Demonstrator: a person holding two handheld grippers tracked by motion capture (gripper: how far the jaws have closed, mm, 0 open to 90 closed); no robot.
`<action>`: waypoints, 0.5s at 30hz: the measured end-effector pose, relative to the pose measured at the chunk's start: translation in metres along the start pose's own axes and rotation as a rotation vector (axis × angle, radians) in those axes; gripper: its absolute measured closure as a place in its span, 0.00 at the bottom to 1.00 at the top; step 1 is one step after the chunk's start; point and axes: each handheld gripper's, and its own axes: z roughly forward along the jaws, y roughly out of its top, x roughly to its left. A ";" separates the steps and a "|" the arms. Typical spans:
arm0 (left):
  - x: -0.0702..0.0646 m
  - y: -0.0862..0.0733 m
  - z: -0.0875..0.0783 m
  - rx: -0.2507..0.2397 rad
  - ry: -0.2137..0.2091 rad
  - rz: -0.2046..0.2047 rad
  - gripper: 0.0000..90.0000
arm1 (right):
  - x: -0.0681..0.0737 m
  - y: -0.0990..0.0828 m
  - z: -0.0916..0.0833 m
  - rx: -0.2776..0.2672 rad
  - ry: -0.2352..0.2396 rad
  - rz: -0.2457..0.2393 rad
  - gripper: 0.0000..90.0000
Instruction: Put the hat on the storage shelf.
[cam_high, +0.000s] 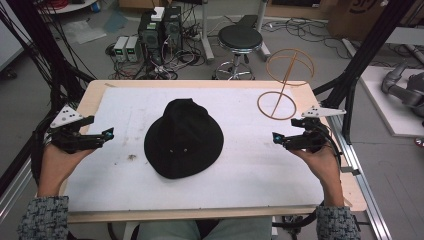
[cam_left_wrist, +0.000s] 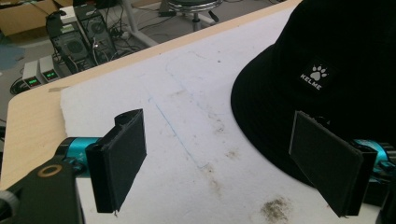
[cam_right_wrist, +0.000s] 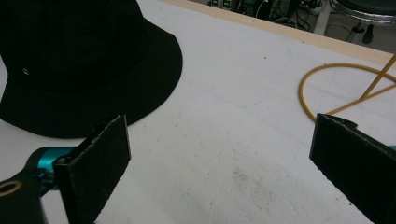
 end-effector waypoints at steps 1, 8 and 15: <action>0.000 0.000 0.000 0.000 0.001 -0.003 0.21 | 0.000 0.000 0.000 0.000 0.000 0.000 0.05; -0.001 0.000 0.001 0.006 -0.002 0.003 0.21 | 0.000 0.000 -0.002 -0.007 -0.002 0.001 0.05; 0.000 0.000 0.000 0.006 -0.001 0.004 0.21 | 0.001 0.000 -0.002 -0.012 0.000 0.000 0.05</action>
